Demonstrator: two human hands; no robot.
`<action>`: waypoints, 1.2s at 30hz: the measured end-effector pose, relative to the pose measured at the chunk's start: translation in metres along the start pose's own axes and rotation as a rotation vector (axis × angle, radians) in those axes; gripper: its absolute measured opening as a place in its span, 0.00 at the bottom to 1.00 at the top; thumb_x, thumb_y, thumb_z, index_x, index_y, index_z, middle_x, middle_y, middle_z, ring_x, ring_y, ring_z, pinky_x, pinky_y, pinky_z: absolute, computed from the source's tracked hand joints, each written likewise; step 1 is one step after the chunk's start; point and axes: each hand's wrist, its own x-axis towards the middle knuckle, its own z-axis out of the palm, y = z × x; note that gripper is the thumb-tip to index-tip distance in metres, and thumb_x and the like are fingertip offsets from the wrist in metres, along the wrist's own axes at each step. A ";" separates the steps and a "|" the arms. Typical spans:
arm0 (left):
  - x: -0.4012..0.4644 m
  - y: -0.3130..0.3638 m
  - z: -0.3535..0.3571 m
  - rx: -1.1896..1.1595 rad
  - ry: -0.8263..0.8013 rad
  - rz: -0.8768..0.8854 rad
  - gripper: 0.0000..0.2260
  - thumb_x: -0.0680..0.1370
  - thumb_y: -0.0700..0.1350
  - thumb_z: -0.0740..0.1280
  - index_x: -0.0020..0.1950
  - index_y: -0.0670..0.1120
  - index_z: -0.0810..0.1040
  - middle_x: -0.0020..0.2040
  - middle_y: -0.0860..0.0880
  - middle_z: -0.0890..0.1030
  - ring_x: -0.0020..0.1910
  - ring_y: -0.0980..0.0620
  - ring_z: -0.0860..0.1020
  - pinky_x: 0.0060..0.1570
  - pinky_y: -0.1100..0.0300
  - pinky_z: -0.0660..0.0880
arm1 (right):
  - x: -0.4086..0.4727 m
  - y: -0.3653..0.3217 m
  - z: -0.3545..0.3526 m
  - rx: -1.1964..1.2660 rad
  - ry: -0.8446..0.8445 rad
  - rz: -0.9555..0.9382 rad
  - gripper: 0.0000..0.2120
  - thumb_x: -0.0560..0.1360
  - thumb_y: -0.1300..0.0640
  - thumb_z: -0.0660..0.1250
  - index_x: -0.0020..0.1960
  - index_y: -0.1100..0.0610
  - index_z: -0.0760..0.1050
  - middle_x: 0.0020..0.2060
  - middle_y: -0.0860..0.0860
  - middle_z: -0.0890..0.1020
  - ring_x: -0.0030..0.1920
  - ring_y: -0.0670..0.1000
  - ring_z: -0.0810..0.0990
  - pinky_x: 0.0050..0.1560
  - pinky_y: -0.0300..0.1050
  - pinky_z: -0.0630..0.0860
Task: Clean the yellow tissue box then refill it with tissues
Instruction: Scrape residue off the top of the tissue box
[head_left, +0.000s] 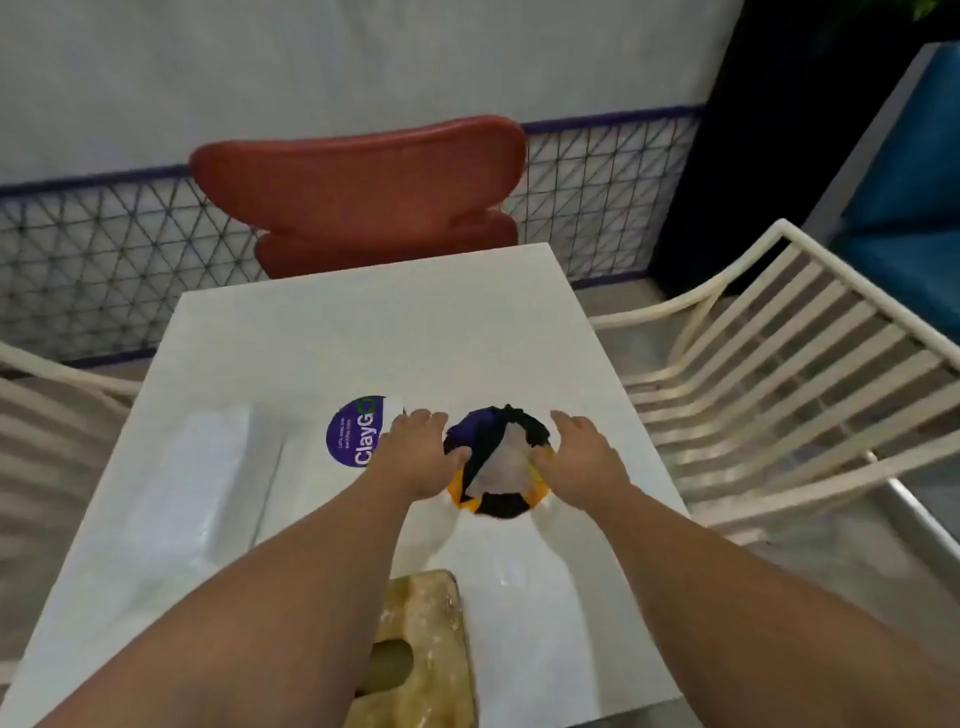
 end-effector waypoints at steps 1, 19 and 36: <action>0.006 0.002 0.005 -0.011 -0.025 -0.008 0.25 0.78 0.59 0.60 0.71 0.47 0.66 0.69 0.45 0.70 0.67 0.44 0.67 0.65 0.47 0.67 | 0.006 0.004 0.004 0.045 -0.023 0.024 0.23 0.77 0.46 0.59 0.68 0.54 0.66 0.63 0.55 0.71 0.62 0.58 0.72 0.59 0.50 0.68; 0.055 0.027 0.045 -0.386 -0.023 -0.287 0.09 0.76 0.39 0.60 0.36 0.43 0.68 0.35 0.47 0.71 0.39 0.47 0.72 0.33 0.60 0.66 | 0.059 0.018 0.039 0.422 -0.120 0.114 0.11 0.77 0.56 0.61 0.36 0.56 0.67 0.31 0.49 0.71 0.35 0.49 0.69 0.35 0.41 0.66; -0.047 0.004 -0.106 -1.438 0.143 -0.328 0.11 0.75 0.46 0.61 0.54 0.45 0.76 0.50 0.41 0.82 0.52 0.39 0.80 0.56 0.40 0.76 | 0.002 -0.125 -0.018 1.089 -0.368 -0.088 0.14 0.77 0.41 0.63 0.60 0.44 0.73 0.57 0.43 0.79 0.57 0.48 0.77 0.56 0.52 0.76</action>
